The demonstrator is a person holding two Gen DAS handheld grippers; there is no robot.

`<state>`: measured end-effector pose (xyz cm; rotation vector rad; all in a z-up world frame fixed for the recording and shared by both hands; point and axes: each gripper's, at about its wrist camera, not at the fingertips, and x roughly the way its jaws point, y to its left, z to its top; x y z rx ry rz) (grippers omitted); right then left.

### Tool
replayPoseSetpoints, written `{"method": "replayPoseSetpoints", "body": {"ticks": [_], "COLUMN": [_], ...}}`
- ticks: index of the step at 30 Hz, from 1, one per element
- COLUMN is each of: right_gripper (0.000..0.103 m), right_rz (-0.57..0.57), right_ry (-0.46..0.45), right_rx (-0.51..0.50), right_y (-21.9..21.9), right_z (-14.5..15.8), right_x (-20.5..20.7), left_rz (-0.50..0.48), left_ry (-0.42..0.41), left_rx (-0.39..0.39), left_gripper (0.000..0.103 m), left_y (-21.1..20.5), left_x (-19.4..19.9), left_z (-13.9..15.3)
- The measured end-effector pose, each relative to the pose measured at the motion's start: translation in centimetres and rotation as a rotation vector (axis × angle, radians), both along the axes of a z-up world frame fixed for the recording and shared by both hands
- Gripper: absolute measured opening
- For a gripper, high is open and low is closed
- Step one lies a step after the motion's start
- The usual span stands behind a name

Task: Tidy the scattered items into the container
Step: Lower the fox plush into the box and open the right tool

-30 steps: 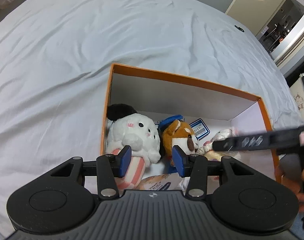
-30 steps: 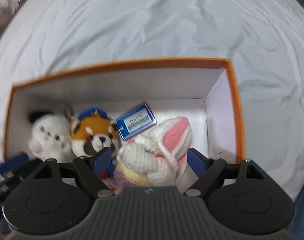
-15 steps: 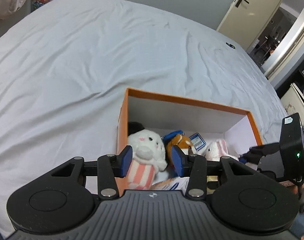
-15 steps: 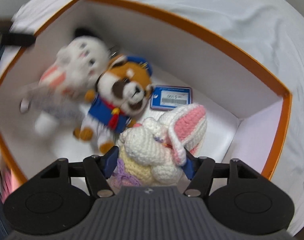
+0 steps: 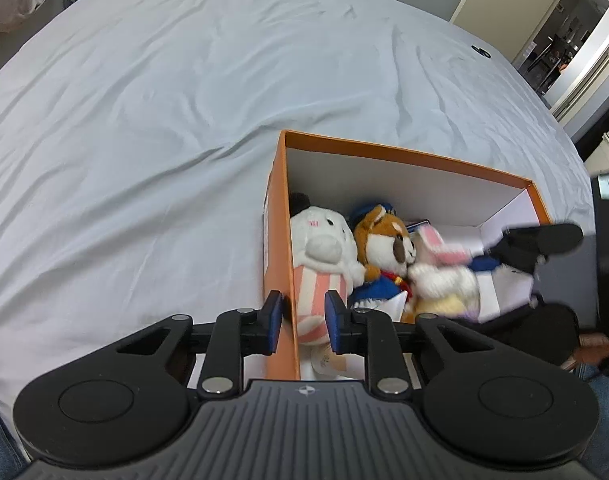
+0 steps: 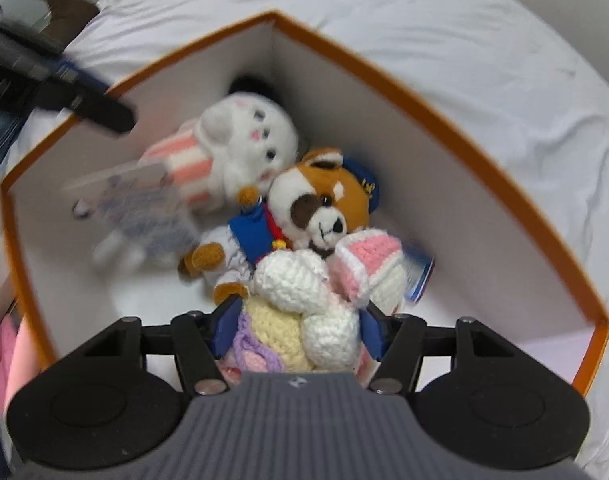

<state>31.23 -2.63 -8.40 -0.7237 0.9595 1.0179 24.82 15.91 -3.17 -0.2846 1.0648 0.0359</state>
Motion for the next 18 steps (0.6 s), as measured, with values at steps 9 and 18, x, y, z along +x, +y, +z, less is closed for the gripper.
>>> {"method": "replayPoseSetpoints", "body": {"ticks": [9, 18], "right_gripper": [0.062, 0.067], "right_rz": [0.068, -0.018], "right_ry": [-0.022, -0.030], "right_rx": [0.025, 0.030], "right_y": [-1.1, -2.1], "right_z": [-0.9, -0.2], "right_x": [0.8, -0.4], "left_rz": [0.005, 0.032], "left_ry": [-0.005, -0.046], "left_rx": [-0.001, 0.015], "left_gripper": [0.026, 0.032], "left_y": [0.2, 0.1], "left_x": [-0.2, -1.1], "left_z": [0.0, 0.7]}}
